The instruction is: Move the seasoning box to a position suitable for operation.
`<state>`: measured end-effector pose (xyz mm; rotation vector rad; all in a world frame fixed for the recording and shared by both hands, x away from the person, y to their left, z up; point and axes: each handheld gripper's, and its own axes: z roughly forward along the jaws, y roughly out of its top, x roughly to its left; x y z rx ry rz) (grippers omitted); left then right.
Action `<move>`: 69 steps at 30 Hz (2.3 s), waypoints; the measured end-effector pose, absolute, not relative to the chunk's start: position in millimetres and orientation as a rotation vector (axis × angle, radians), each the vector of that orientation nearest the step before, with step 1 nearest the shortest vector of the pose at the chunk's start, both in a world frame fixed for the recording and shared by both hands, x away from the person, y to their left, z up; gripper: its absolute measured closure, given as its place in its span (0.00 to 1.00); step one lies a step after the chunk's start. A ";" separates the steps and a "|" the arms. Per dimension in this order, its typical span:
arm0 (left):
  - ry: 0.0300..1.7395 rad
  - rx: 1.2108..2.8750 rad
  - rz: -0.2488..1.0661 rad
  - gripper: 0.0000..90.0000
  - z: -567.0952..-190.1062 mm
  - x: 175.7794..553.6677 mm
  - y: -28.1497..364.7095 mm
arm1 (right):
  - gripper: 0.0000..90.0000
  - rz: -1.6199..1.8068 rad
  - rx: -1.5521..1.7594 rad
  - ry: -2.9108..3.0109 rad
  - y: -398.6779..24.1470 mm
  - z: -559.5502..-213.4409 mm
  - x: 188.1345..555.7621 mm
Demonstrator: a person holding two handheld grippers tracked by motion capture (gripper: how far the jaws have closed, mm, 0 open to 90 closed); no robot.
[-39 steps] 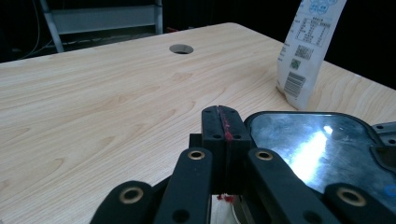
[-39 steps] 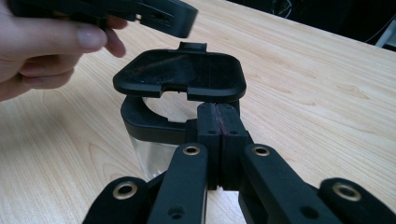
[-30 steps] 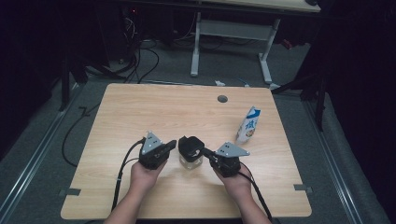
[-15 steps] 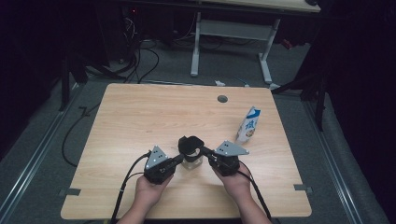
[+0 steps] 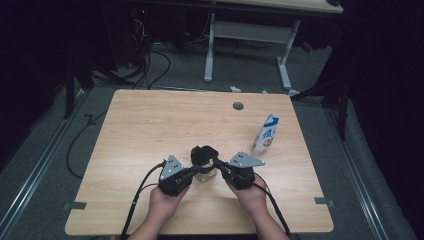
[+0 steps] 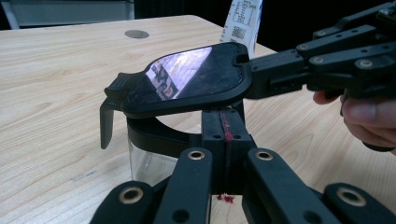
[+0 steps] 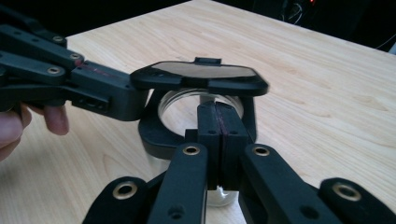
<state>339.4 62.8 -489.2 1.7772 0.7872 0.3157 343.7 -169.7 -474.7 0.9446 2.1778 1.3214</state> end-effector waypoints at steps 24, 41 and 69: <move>0.811 1.740 0.324 1.00 -479.1 348.8 61.5 | 1.00 1.330 0.942 2.173 -158.1 -481.2 341.2; 0.879 1.692 0.355 1.00 -471.4 364.2 71.3 | 1.00 1.351 0.941 2.169 -159.5 -482.9 341.8; 0.979 1.681 0.409 1.00 -471.6 379.7 76.7 | 1.00 1.374 0.923 2.178 -162.0 -484.1 343.1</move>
